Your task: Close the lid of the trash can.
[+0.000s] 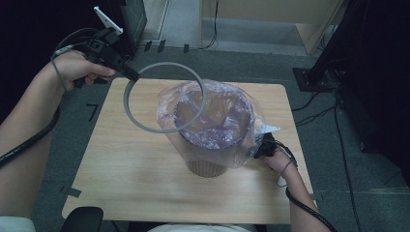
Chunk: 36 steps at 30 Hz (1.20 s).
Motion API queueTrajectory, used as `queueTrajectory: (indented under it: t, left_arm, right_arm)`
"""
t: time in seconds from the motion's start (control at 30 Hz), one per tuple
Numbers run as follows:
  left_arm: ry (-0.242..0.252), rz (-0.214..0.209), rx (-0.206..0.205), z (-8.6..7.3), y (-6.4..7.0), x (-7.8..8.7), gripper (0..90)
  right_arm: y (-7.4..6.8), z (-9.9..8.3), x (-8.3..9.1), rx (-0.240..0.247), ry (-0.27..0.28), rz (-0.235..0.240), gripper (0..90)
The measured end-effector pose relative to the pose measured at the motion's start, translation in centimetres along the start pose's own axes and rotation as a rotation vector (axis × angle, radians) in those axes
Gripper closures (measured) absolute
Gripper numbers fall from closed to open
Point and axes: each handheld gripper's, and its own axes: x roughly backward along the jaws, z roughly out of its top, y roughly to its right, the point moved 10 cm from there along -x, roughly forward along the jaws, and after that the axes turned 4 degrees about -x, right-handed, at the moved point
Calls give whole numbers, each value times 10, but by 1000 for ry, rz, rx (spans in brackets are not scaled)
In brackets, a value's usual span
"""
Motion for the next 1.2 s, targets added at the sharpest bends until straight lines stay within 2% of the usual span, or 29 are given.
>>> queueTrajectory:
  t: [0.53, 1.2]
  left_arm:
    - [-8, -15, -38, 17, 15, -20, 844]
    - [-20, -30, -53, 24, 23, -35, 844]
  right_arm:
    - [0, 0, 0, 0, 0, 0, 104]
    - [0, 0, 0, 0, 0, 0, 104]
